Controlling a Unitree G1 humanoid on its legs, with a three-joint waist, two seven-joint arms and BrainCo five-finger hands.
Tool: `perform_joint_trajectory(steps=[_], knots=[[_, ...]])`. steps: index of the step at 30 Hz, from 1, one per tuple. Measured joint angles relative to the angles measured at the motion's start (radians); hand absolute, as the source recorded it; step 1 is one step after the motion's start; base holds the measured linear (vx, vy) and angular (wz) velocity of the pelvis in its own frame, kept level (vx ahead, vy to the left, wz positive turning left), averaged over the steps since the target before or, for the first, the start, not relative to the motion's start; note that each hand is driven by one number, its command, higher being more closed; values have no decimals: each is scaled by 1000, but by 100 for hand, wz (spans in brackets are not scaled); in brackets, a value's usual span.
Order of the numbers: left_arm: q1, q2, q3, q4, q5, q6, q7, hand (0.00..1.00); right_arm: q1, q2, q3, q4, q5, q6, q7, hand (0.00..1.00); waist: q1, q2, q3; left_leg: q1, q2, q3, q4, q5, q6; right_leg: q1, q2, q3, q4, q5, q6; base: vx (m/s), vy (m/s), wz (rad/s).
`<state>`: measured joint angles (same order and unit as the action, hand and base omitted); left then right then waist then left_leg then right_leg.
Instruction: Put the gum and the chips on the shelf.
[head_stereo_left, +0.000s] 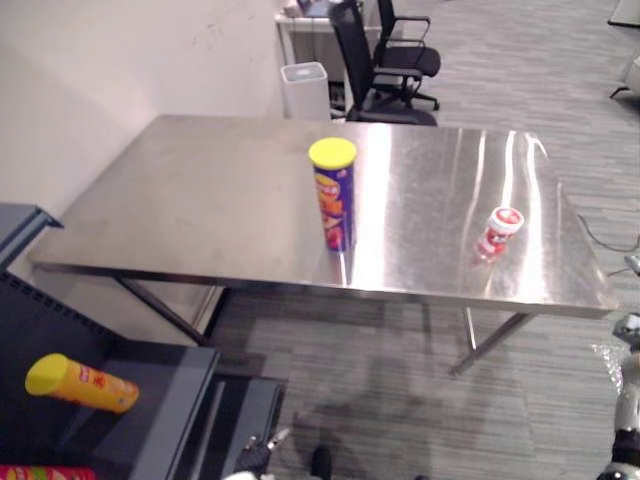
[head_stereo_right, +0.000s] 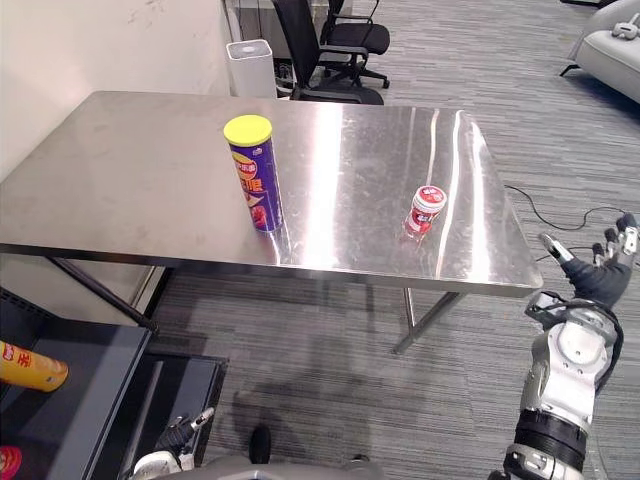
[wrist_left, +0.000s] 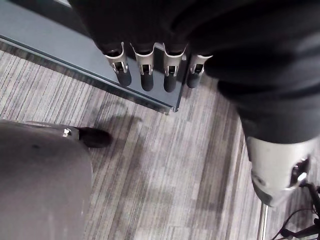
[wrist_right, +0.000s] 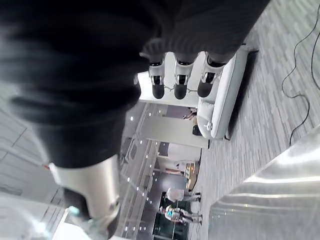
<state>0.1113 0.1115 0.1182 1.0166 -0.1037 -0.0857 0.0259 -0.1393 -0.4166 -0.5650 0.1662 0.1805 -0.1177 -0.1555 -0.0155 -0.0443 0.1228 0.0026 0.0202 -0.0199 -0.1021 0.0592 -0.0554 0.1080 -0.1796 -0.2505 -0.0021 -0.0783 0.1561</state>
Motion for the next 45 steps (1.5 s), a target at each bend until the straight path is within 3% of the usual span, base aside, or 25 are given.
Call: perform_joint_trajectory(steps=[11, 24, 34, 45], knots=[[0, 11, -27, -3, -4, -4, -15, 0, -75, -66, 131, 140, -12, 2, 76, 0, -2, -4, 3, -19, -5, -2, -1, 5, 1, -18, 0, -2, 1, 1, 1, -4, -1, 0], [2, 15, -34, -24, -12, -15, -30, 0, -184, -118, 222, 283, -7, 5, 100, 0, -2, -21, 22, -30, -8, -12, -1, 6, 2, -24, -6, -16, -1, 3, 4, -3, -3, 2], [1, 27, -33, -45, -50, -22, -32, 0, -236, -121, 301, 281, -24, 4, 122, 0, -2, -38, 50, -40, -14, -8, -1, 7, 3, -36, -15, -21, 0, 20, 18, 0, 0, 0], [2, 28, -33, -62, -78, -24, -32, 0, -255, -161, 358, 281, -26, 4, 122, 0, -1, -33, 72, -88, -11, -20, -1, 16, 6, -80, -9, -39, -1, 56, 10, -25, 10, 2]])
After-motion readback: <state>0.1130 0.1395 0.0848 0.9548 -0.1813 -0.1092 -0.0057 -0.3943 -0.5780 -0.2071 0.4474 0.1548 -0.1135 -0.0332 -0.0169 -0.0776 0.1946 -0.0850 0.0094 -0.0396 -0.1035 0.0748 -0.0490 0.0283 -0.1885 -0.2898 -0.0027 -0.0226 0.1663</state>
